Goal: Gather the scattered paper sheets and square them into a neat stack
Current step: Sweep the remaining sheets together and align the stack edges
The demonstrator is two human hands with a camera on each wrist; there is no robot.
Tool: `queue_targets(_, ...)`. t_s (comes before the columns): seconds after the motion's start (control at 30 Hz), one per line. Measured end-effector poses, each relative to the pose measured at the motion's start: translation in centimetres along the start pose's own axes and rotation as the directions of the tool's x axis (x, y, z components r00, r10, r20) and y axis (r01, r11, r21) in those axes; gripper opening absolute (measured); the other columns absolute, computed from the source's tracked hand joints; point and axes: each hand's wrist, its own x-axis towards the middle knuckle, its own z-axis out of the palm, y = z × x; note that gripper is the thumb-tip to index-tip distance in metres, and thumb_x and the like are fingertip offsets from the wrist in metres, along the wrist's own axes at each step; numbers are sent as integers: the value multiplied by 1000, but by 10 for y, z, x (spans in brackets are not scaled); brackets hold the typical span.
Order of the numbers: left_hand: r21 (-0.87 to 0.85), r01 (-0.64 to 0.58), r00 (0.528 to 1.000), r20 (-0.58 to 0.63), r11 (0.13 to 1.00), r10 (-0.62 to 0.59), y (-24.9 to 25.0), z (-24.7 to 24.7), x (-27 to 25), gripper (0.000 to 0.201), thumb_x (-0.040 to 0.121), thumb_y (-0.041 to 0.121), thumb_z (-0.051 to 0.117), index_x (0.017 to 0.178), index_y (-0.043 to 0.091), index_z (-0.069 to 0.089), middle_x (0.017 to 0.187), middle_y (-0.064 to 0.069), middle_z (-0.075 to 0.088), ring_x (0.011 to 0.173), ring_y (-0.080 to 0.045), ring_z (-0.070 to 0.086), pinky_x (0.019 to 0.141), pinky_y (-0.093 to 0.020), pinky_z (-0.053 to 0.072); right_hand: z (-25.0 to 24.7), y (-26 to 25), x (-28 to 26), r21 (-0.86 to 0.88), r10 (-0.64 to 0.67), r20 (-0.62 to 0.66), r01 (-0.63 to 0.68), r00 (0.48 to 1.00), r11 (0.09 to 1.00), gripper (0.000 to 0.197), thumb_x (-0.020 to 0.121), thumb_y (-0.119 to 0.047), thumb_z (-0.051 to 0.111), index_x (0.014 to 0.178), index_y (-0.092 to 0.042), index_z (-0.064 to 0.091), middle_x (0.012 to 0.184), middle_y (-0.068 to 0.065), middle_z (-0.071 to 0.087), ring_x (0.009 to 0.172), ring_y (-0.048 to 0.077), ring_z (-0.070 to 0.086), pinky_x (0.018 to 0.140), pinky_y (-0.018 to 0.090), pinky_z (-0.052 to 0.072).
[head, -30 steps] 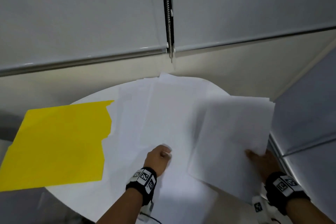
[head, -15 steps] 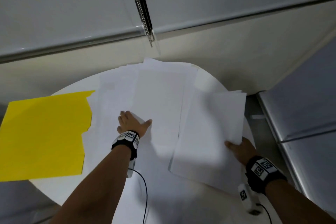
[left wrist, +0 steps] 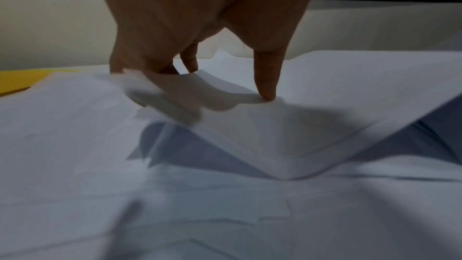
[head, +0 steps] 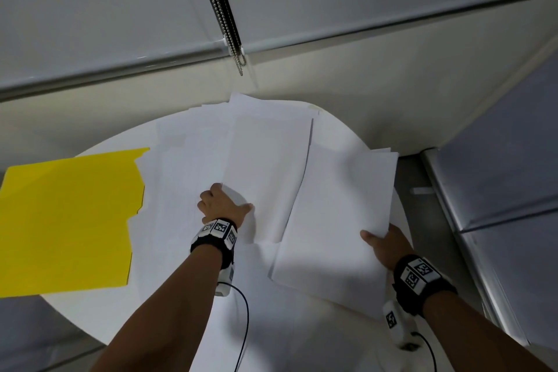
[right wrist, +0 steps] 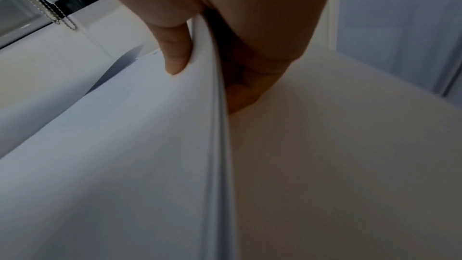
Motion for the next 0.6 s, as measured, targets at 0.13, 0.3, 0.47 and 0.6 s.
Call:
queue_targets(0.13, -190, 14, 1000, 9, 982, -13, 2, -5, -2, 83, 82, 19, 73, 149, 14, 22, 140, -16, 45, 127, -35, 46, 98, -44, 45, 0, 3, -2, -16, -13, 0, 13, 1000, 1000, 40, 87, -19, 67, 123, -6, 60, 115, 11, 65, 110, 31, 60, 90, 30, 43)
queue_targets(0.3, -182, -73, 996, 35, 981, 81, 2, -29, -7, 33, 92, 20, 59, 120, 3, 56, 114, -15, 63, 92, -29, 57, 81, -37, 48, 2, 5, 3, -15, -22, 8, 23, 1000, 1000, 37, 86, -21, 68, 120, -8, 61, 108, 10, 67, 99, 29, 62, 90, 34, 47)
queue_targets(0.47, -192, -215, 977, -41, 958, 211, 6, -68, -20, 55, 96, 16, 57, 147, 7, 38, 147, -16, 45, 135, -34, 43, 109, -36, 34, 2, 2, 3, -16, -25, 31, 26, 999, 1000, 35, 86, -22, 67, 118, -9, 62, 104, 8, 66, 96, 28, 62, 88, 35, 48)
queue_targets(0.6, -452, -379, 925, -213, 807, 315, -4, -107, -14, 46, 82, 24, 67, 127, 13, 59, 124, -12, 65, 114, -32, 61, 97, -45, 48, 0, 0, 2, -7, -23, 41, 23, 999, 1000, 32, 86, -20, 67, 116, -9, 62, 101, 5, 65, 95, 25, 61, 87, 31, 45)
